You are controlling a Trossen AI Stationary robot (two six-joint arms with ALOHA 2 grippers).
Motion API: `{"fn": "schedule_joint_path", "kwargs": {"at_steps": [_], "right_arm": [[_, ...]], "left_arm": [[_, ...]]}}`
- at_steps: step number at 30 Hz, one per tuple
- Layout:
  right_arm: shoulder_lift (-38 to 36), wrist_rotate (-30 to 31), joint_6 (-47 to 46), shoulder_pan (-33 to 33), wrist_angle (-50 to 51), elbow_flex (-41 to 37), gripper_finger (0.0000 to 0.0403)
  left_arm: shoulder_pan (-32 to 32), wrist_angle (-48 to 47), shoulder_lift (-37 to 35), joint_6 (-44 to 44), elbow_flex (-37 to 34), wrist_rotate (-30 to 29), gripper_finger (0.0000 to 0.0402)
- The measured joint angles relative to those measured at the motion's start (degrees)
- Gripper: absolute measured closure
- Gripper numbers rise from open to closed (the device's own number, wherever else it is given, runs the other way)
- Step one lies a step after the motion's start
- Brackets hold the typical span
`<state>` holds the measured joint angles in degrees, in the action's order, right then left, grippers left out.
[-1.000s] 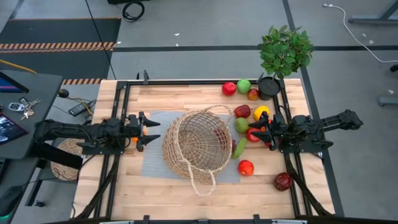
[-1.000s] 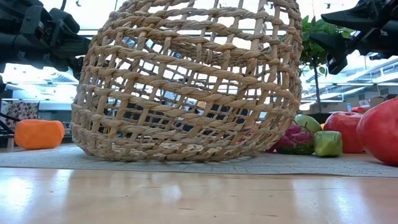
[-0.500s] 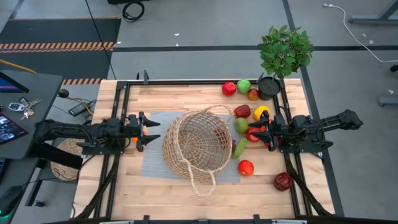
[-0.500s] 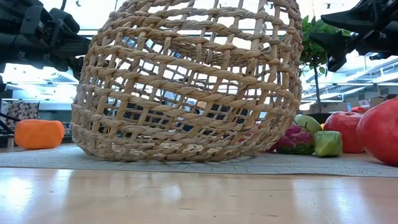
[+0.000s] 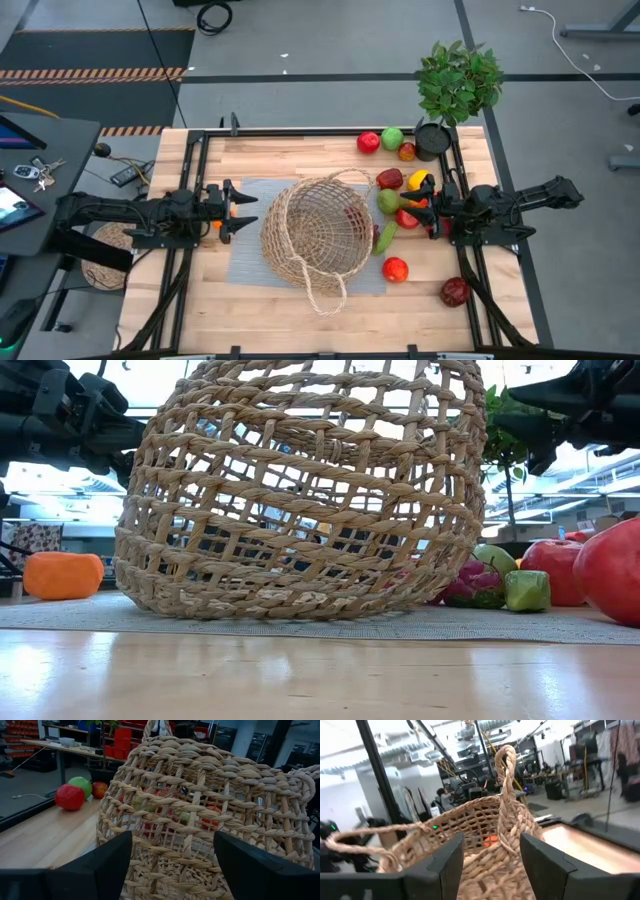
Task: Build produce basket
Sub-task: Put the apple into the basket
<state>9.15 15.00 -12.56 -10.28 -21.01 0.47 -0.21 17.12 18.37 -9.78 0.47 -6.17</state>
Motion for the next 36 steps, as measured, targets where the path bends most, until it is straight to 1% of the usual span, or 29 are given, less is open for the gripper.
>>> {"fn": "schedule_joint_path", "kwargs": {"at_steps": [2, 5, 9, 12, 18, 20, 23, 26, 30, 33, 36], "right_arm": [[0.08, -0.07, -2.13, 0.00, 1.48, 0.03, 0.0204], [0.56, 0.50, -3.13, 0.00, 8.19, 2.65, 0.0204], [1.86, 6.21, -3.25, -0.02, 22.10, 11.85, 0.0204], [3.71, 10.39, -6.42, -0.02, 33.38, 17.13, 0.0204], [8.83, 15.54, -14.80, -0.02, 49.53, 27.06, 0.0204], [11.20, 16.36, -16.86, -0.02, 54.67, 30.49, 0.0204], [14.78, 16.04, -20.83, -0.02, 63.60, 35.78, 0.0204], [18.15, 13.90, -24.60, -0.02, 71.17, 40.54, 0.0204], [21.43, 9.45, -26.32, -0.02, 76.56, 43.59, 0.0199], [22.76, 5.76, -27.62, -0.02, 79.74, 43.76, 0.0179], [23.87, 2.51, -29.81, -0.02, 83.88, 43.76, 0.0147]], "left_arm": [[0.00, 0.02, -0.02, 0.00, 0.01, 0.00, 0.0115], [0.01, 0.02, -0.01, -0.01, 0.01, 0.00, 0.0115], [0.02, 0.02, 0.00, 0.00, 0.00, 0.00, 0.0115], [0.01, 0.01, 0.00, -0.01, 0.01, 0.00, 0.0115], [0.02, 0.02, 0.00, -0.02, 0.00, 0.00, 0.0115], [0.02, 0.02, 0.00, 0.00, 0.00, 0.00, 0.0115], [0.02, 0.02, -0.01, 0.00, 0.01, 0.00, 0.0115], [0.00, 0.02, 0.00, -0.02, 0.02, 0.00, 0.0115], [0.02, 0.00, -0.02, 0.00, 0.00, 0.00, 0.0115], [0.02, 0.01, -0.02, -0.02, 0.01, 0.00, 0.0115], [0.02, 0.02, -0.02, 0.00, 0.00, 0.00, 0.0115]]}}
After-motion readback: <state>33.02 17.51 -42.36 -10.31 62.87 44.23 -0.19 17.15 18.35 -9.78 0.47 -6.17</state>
